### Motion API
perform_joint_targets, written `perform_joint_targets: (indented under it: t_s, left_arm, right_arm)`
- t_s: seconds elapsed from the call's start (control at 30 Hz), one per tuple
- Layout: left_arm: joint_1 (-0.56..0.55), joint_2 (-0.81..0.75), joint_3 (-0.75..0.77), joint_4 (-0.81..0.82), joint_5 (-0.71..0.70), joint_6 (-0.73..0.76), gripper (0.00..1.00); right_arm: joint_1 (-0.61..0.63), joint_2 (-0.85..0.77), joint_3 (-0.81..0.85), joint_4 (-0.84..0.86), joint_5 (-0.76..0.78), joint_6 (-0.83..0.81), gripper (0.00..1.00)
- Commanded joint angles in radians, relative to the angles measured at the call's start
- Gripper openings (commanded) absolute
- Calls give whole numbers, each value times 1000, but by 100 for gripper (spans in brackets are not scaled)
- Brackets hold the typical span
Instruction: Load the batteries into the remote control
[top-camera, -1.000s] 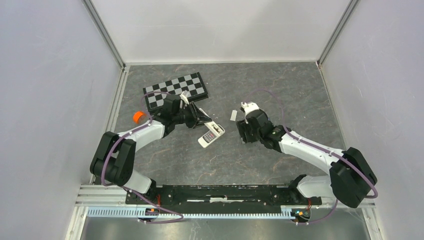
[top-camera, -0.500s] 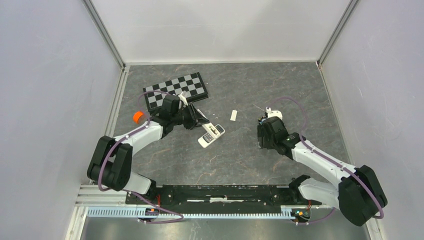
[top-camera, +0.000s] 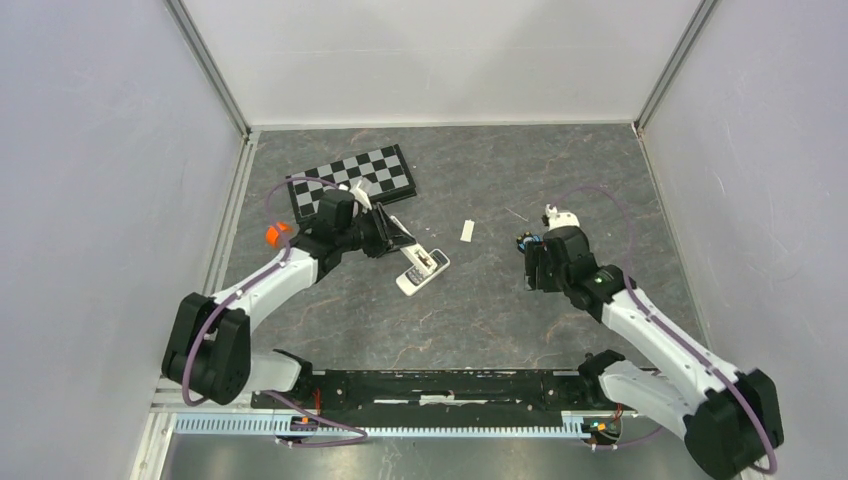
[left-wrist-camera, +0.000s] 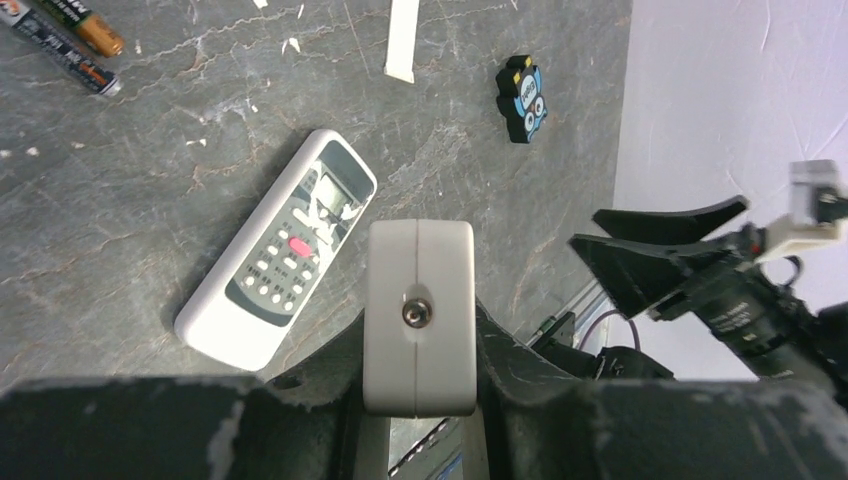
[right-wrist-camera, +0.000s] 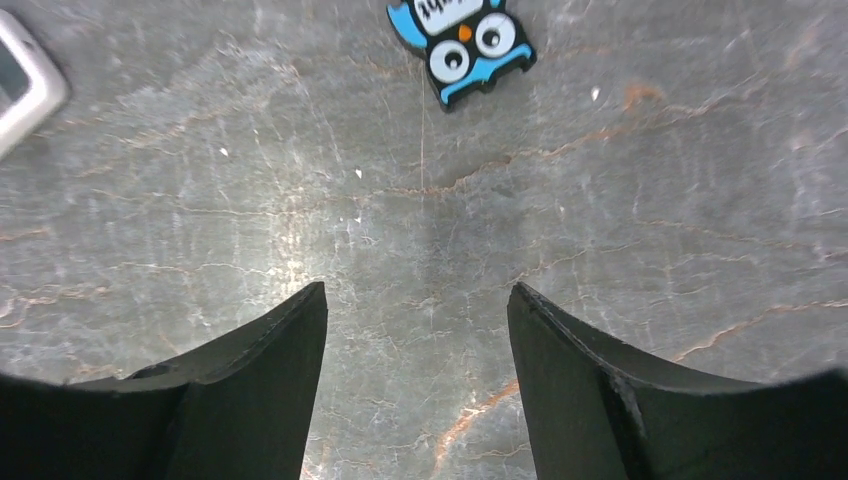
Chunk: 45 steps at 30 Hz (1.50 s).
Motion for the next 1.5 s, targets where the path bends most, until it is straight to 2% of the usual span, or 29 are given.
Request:
perform_joint_targets:
  t_s: [0.0,0.3,0.47,0.67,0.93,1.07,1.23,1.3,1.47]
  left_arm:
    - [-4,-72,46,-86,-44,76,2]
    - [0,-144,140,-281,-191,206,2]
    - [9,-179,169,-352,-270,241,2]
    - [30,-223,183,-400,-371,278,2]
    - [46,-258,174,-404,-412,253,2]
    - [45,-309,176,-433,-446,237,2]
    - [46,-410,174,-520,-530,244,2]
    - [45,-452,180,-556,-557,250,2]
    - [46,-516,211,-624,-598,278,2]
  right_arm:
    - [-11,-122,28,-13,-4,-50,71]
    - [-11,-282,-58,164,-44,-145,73]
    - [-12,-255,-98,358,-208,-196,75]
    - [4,-60,-89,532,-326,-186,75]
    - [203,221,70,518,-144,-201,75]
    - [238,328,147,460,-115,-142,74]
    - [289,415,210,507,-121,-143,67]
    - [319,482,275,541,-121,-153,65]
    - [375,734,547,477,-78,-127,56]
